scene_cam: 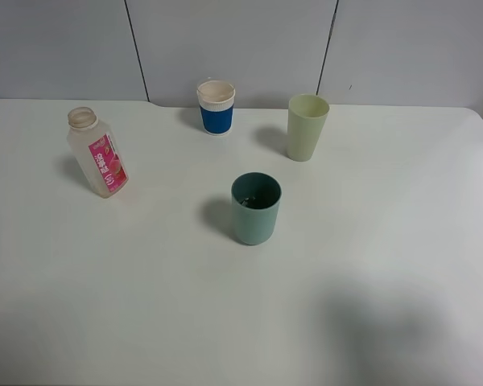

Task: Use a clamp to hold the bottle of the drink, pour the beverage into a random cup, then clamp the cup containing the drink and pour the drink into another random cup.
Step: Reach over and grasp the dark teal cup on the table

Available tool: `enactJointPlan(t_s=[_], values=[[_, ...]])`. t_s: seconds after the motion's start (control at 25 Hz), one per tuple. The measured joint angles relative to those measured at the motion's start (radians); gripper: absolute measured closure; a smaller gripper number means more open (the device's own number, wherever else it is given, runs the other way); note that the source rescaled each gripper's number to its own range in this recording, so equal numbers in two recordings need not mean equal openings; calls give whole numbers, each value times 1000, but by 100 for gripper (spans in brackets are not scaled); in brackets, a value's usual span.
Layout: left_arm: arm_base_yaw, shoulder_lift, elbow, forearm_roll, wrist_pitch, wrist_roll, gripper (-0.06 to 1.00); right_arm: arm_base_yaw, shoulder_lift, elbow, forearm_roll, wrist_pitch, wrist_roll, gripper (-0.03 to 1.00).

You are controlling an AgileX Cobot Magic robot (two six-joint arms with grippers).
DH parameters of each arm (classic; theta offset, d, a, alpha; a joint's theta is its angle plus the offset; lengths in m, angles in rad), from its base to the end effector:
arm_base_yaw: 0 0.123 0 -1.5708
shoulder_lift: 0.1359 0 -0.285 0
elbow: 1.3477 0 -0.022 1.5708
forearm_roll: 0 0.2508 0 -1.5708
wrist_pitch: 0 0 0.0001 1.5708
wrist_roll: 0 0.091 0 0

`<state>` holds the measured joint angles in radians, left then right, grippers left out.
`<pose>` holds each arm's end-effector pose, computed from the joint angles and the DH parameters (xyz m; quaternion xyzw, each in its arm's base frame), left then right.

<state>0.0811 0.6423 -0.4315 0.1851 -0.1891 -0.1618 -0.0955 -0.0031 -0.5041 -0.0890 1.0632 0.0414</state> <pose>0.1392 0.0082 0.3195 -0.0083 0.6847 0.0250 0.7284 -0.0067 -0.0065 0.2785 0.0601 0.8490 -0.0586 0.5216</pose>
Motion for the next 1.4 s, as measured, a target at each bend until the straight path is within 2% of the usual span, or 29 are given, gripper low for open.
enactJointPlan(t_s=[0.24,0.36,0.48,0.64,0.76,0.96,1.24,1.4], values=[[0,-122,-186,-16,421,3,-5,0,0,0,0,0,0,21],[0,-175,-249,-59,609,13,-5,0,0,0,0,0,0,21],[0,-226,-294,-120,755,58,-5,0,0,0,0,0,0,21],[0,-296,-313,-215,896,152,-5,0,0,0,0,0,0,21],[0,-344,-314,-277,982,202,-5,0,0,0,0,0,0,21],[-3,-428,-298,-285,1030,216,-6,0,0,0,0,0,0,21],[-15,-541,-205,-293,1050,220,-6,0,0,0,0,0,0,21],[-32,-604,-156,-295,1115,220,-6,0,0,0,0,0,0,21]])
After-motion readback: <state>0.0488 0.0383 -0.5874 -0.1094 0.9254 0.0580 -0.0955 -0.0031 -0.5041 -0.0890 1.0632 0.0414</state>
